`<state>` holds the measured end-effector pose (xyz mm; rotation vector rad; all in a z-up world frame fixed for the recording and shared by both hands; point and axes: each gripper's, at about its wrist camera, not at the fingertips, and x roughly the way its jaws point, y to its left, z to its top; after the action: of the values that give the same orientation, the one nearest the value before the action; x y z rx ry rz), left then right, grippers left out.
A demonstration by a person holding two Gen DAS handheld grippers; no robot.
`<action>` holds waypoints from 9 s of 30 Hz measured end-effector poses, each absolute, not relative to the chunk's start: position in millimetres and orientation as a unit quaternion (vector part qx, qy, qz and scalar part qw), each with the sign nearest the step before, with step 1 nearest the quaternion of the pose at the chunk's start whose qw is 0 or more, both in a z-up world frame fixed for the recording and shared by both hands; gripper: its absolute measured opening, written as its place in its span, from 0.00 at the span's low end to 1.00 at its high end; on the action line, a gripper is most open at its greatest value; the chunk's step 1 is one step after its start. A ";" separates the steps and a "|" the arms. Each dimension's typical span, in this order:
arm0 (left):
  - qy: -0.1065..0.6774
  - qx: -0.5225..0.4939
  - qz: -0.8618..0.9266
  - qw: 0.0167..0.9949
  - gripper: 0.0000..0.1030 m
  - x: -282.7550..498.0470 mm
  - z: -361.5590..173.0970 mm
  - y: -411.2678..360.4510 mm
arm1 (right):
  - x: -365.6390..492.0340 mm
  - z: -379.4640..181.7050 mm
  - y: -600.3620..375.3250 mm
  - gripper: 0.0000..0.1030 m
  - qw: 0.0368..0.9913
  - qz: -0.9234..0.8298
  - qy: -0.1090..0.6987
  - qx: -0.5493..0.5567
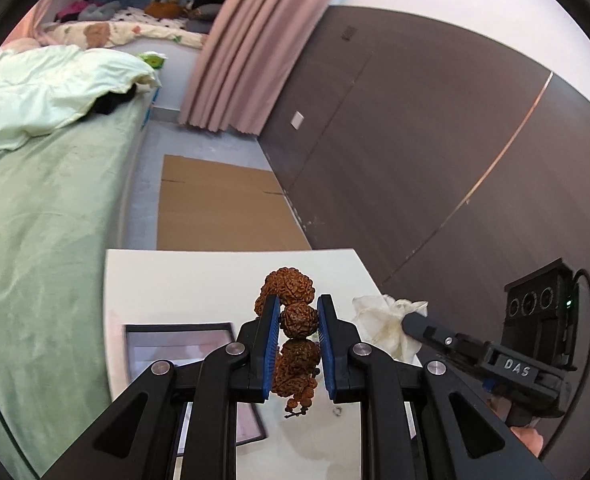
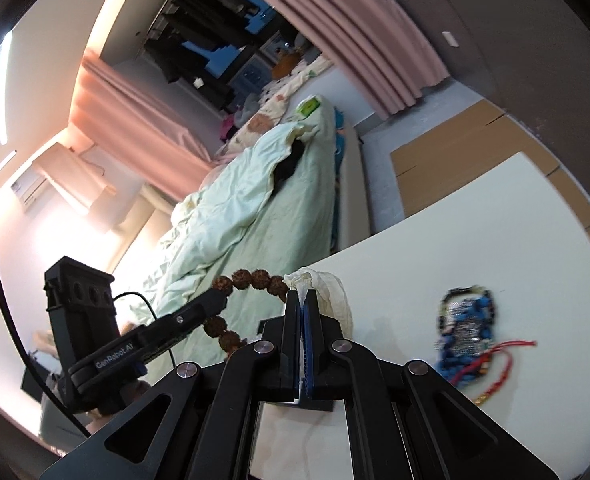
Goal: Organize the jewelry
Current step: 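Lift the pouch and brown bead bracelet toward the black box, then open both grippers to drop the pouch and bracelet into the box, then grasp the blue braided bracelet from the pile with the left gripper, then grasp the red string bracelet with the right gripper while the left lifts the blue bracelet, then carry both bracelets over the black box and open both grippers, then withdraw both open grippers from the box, then move the left gripper down onto the silver pendant bead bracelet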
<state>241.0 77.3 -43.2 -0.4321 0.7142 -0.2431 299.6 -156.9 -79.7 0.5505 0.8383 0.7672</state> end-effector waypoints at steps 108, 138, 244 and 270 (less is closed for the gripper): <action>0.484 -0.142 -0.168 0.847 0.07 311.0 -160.1 -62.7 | 316.7 -183.8 -259.1 0.28 0.758 0.177 0.571 0.262; 0.397 -0.201 -0.174 0.879 0.02 269.6 -92.3 12.1 | 314.8 -176.3 -177.3 0.09 0.808 0.142 0.567 0.072; 0.472 -0.112 -0.184 0.855 0.52 301.8 -132.4 -55.2 | 317.2 -144.7 -263.3 0.49 0.811 0.185 0.495 0.249; 0.479 -0.043 -0.167 0.861 0.01 319.4 -161.1 -86.5 | 324.6 -149.0 -274.2 0.49 0.800 0.186 0.506 0.263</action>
<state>319.4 -86.5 -161.1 -0.0903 1.0049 -0.3501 324.6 -274.2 -149.0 0.5636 1.0846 0.3990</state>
